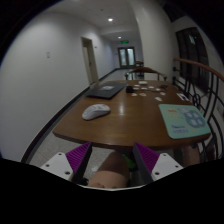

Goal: Arrange mouse

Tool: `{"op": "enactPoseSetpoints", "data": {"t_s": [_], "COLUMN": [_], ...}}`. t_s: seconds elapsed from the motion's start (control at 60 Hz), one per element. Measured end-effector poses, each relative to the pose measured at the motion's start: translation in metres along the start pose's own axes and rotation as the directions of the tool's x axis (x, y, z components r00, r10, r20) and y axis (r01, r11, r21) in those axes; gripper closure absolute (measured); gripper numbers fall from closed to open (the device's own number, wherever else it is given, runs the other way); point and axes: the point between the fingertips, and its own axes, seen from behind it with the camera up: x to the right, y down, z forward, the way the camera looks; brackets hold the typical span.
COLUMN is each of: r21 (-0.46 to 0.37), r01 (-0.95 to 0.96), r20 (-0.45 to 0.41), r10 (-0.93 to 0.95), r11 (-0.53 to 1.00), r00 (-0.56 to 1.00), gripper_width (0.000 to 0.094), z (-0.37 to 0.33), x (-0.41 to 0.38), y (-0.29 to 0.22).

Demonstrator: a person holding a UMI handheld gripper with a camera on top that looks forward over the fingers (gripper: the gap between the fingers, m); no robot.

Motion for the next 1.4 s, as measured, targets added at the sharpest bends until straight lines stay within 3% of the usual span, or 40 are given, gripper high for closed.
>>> {"op": "enactPoseSetpoints", "data": {"t_s": [0.267, 0.483, 0.833, 0.85, 0.917, 1.033, 1.083, 1.267, 1.333, 1.4], "r21": [-0.008, -0.017, -0.099, -0.099, -0.093, -0.081, -0.093, 0.193, 0.260, 0.255], "r01": [0.076, 0.157, 0.151, 0.150, 0.167, 0.208, 0.206, 0.155, 0.139, 0.119], "r20": [0.131, 0.110, 0.064, 0.052, 0.025, 0.108, 0.141, 0.084, -0.011, -0.135], "r10": [-0.075, -0.154, -0.145, -0.145, -0.166, -0.199, -0.192, -0.174, -0.141, -0.087], "r11": [0.997, 0.987, 0.984, 0.984, 0.982, 0.975, 0.974, 0.969, 0.956, 0.960], "r00": [0.989, 0.982, 0.987, 0.988, 0.986, 0.974, 0.971, 0.981, 0.990, 0.987], "gripper_width": [0.0101, 0.0103, 0.0117, 0.0134, 0.0390, 0.0570, 0.0587, 0.0590, 0.0591, 0.0591], "z": [0.028, 0.058, 0.093, 0.094, 0.097, 0.059, 0.040, -0.107, -0.163, -0.207], "x": [-0.025, -0.047, -0.043, -0.042, -0.036, -0.049, -0.051, 0.025, 0.096, 0.183], "y": [0.004, -0.019, -0.033, -0.034, -0.037, -0.021, -0.015, -0.114, -0.138, -0.130]}}
